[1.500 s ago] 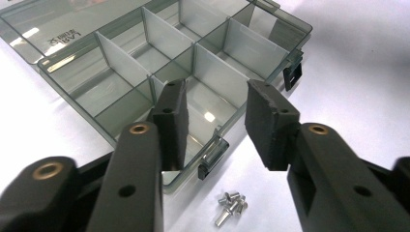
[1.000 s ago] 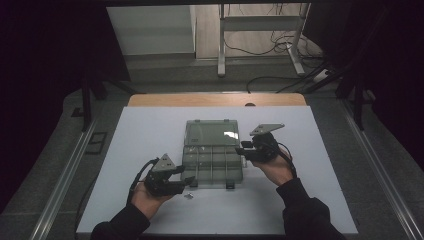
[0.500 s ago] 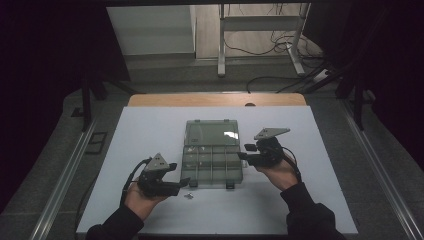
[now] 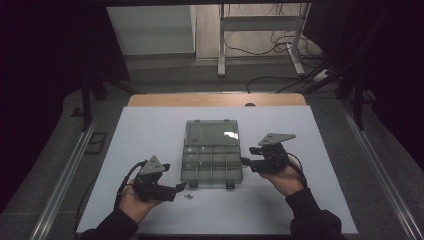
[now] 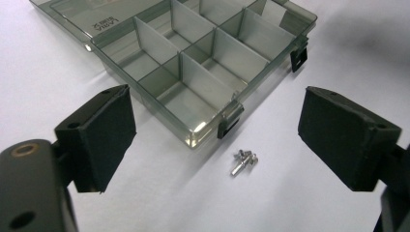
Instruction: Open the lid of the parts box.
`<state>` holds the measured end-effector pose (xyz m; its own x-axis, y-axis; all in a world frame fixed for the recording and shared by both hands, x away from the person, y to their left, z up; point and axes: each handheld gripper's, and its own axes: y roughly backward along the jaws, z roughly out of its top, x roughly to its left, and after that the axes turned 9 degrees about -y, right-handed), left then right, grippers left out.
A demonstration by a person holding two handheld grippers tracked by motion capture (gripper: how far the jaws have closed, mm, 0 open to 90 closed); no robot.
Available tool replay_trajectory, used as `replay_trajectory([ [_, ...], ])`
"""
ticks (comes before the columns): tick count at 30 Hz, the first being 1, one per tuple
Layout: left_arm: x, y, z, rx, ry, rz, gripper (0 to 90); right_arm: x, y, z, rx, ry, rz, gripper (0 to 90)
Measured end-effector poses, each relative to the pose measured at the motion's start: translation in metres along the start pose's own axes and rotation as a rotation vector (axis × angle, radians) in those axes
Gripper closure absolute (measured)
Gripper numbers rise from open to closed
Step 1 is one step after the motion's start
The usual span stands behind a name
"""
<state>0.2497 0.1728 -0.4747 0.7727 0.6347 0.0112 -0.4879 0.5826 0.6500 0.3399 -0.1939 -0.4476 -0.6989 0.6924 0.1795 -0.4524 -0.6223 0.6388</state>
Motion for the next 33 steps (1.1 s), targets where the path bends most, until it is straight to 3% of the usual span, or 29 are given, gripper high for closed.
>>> replay_trajectory([
  [7, 0.000, 0.007, -0.004, 0.000, 0.009, -0.028, 8.7, 0.002, 0.005, -0.007, -0.004, 0.008, -0.006, 35.9],
  [13, -0.001, 0.012, -0.006, 0.002, -0.005, -0.027, 5.1, 0.003, 0.010, -0.013, -0.015, 0.005, -0.008, 28.2],
  [20, 0.001, 0.017, -0.011, -0.002, -0.008, 0.003, 2.9, 0.001, 0.020, -0.025, -0.029, -0.009, -0.002, 19.2],
  [27, 0.002, 0.019, -0.015, -0.018, -0.017, 0.041, 2.2, -0.002, 0.030, -0.030, -0.050, -0.056, -0.002, 10.5],
  [33, 0.007, 0.023, -0.020, -0.042, -0.008, 0.063, 1.0, -0.005, 0.036, -0.038, -0.048, -0.047, -0.020, 3.1],
])
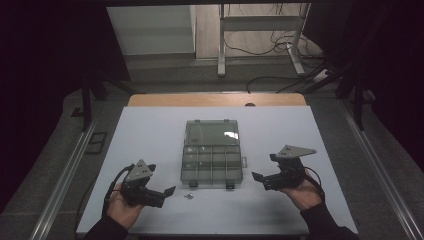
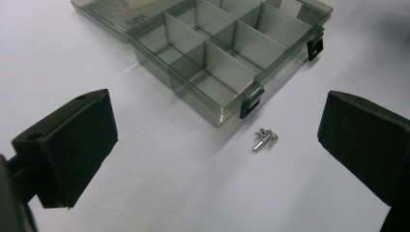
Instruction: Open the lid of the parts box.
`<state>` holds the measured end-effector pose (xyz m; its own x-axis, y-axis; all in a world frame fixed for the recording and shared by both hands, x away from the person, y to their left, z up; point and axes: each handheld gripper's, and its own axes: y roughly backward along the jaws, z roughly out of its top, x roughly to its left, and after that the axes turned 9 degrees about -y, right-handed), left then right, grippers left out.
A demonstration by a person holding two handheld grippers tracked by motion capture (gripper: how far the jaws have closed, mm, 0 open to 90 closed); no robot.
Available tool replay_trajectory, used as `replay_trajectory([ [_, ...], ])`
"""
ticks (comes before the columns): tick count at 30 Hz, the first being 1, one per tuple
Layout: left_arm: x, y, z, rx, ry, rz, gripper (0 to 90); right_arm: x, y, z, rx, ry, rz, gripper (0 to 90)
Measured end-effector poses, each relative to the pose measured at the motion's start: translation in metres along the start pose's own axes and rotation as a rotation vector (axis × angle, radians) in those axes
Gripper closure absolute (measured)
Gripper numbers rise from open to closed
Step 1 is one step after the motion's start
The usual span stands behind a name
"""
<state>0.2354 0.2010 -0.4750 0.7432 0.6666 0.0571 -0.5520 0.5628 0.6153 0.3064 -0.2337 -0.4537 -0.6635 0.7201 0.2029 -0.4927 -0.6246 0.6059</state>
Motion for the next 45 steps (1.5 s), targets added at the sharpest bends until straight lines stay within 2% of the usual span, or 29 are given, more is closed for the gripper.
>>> replay_trajectory([
  [5, 0.005, 0.005, -0.004, -0.038, 0.026, -0.024, 1.9, -0.003, 0.008, -0.005, -0.010, -0.018, 0.004, 0.0],
  [9, 0.006, 0.008, -0.005, -0.048, 0.029, -0.022, 2.5, -0.005, 0.015, -0.009, -0.012, -0.031, 0.003, 0.0],
  [17, 0.007, 0.018, -0.013, -0.053, 0.044, 0.003, 2.3, -0.007, 0.026, -0.017, -0.013, -0.058, -0.008, 0.0],
  [26, 0.010, 0.029, -0.024, -0.079, 0.078, 0.020, 2.0, -0.009, 0.037, -0.032, 0.000, -0.069, -0.049, 0.0],
  [31, 0.010, 0.034, -0.028, -0.078, 0.086, 0.035, 1.3, -0.010, 0.043, -0.038, -0.006, -0.077, -0.072, 0.0],
  [40, 0.006, 0.041, -0.037, -0.023, 0.092, 0.082, 0.6, -0.011, 0.052, -0.049, -0.013, -0.094, -0.093, 0.0],
  [45, 0.005, 0.045, -0.042, -0.020, 0.109, 0.097, 0.0, -0.013, 0.055, -0.055, -0.006, -0.098, -0.097, 0.0],
])
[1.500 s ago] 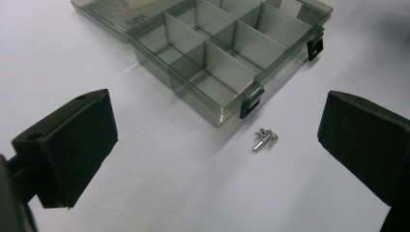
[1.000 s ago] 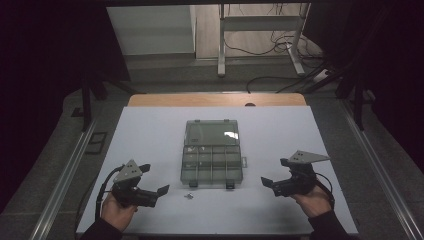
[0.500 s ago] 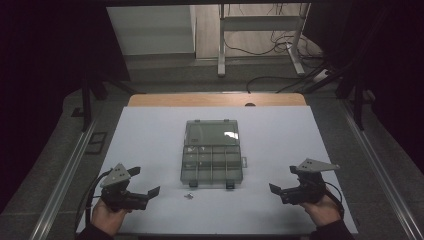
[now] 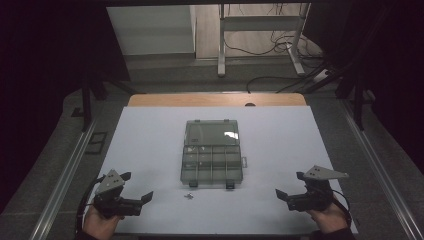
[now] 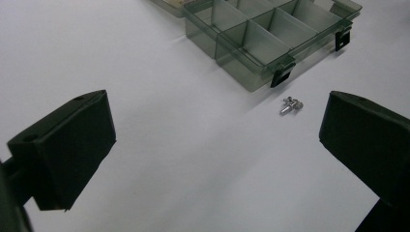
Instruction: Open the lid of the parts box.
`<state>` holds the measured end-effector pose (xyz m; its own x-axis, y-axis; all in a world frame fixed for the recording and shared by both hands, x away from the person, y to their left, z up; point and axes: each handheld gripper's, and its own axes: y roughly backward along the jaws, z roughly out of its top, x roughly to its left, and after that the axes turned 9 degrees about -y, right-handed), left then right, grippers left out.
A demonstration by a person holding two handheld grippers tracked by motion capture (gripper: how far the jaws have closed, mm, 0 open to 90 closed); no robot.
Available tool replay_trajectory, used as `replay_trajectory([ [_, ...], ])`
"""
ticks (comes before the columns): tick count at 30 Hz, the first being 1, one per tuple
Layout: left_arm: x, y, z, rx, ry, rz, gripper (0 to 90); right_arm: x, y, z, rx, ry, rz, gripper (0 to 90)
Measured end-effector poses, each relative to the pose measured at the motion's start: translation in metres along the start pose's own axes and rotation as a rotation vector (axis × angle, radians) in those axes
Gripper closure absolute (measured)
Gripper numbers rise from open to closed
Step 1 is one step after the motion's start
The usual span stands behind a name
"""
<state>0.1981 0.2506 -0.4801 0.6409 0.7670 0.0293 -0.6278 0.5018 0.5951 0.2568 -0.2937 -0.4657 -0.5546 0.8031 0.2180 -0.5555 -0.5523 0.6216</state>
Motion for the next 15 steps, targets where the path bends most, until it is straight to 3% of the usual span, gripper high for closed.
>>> replay_trajectory([
  [15, -0.0030, 0.0020, -0.0102, 0.054, -0.004, 0.016, 0.0, -0.0024, 0.0011, -0.0044, 0.016, -0.004, -0.010, 0.3],
])
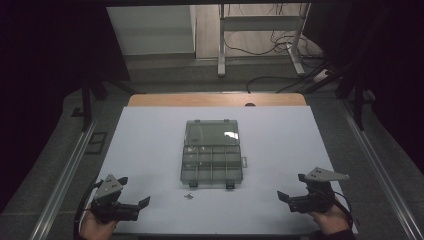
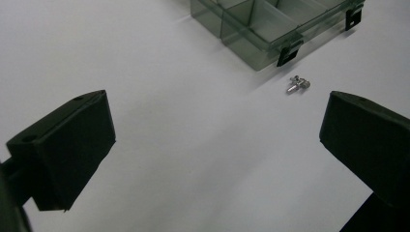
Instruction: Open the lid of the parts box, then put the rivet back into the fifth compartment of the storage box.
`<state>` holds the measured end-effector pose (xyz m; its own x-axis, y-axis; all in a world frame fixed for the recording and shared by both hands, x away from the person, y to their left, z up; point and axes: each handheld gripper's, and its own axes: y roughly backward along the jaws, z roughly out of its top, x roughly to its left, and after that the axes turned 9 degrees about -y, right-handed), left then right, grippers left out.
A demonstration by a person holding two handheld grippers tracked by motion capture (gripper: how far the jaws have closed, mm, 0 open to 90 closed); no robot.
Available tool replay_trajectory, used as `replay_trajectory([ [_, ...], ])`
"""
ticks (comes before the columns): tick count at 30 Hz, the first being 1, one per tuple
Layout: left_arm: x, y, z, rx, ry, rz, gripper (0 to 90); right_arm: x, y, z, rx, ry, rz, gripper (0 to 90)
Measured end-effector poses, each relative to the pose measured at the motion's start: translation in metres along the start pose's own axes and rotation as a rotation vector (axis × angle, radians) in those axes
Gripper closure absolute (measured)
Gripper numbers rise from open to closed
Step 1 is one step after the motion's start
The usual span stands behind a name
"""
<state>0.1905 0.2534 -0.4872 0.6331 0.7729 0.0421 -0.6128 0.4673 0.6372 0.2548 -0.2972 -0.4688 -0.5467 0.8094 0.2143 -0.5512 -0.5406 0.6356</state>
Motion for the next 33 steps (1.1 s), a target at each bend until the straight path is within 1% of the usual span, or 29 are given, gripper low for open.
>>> replay_trajectory([
  [4, -0.001, -0.001, 0.000, 0.013, -0.008, 0.002, 0.0, 0.000, 0.000, 0.000, 0.003, 0.001, -0.001, 0.3],
  [8, -0.001, -0.002, 0.001, 0.017, -0.005, 0.000, 0.0, 0.000, 0.000, 0.000, 0.002, 0.002, -0.002, 0.3],
  [11, -0.001, -0.003, 0.001, 0.026, -0.016, 0.004, 0.0, 0.001, -0.001, 0.000, 0.009, 0.005, -0.003, 0.3],
  [17, -0.001, -0.005, 0.001, 0.007, -0.033, 0.000, 0.0, 0.001, -0.001, 0.000, 0.016, 0.013, -0.004, 0.3],
  [19, -0.001, -0.005, 0.001, 0.007, -0.037, 0.002, 0.3, 0.001, -0.002, 0.000, 0.020, 0.013, -0.003, 0.3],
  [23, 0.000, -0.007, 0.002, 0.011, -0.043, -0.005, 1.2, 0.001, -0.002, 0.001, 0.028, 0.014, -0.004, 0.3],
  [27, 0.000, -0.009, 0.003, 0.010, -0.034, -0.011, 1.7, 0.002, -0.003, 0.001, 0.031, 0.016, -0.003, 0.3],
  [30, -0.001, -0.011, 0.005, 0.012, -0.039, -0.018, 2.2, 0.002, -0.003, 0.001, 0.036, 0.016, -0.004, 0.3],
  [33, -0.003, -0.014, 0.007, 0.010, -0.044, -0.042, 2.8, 0.002, -0.004, 0.001, 0.042, 0.019, -0.004, 0.4],
])
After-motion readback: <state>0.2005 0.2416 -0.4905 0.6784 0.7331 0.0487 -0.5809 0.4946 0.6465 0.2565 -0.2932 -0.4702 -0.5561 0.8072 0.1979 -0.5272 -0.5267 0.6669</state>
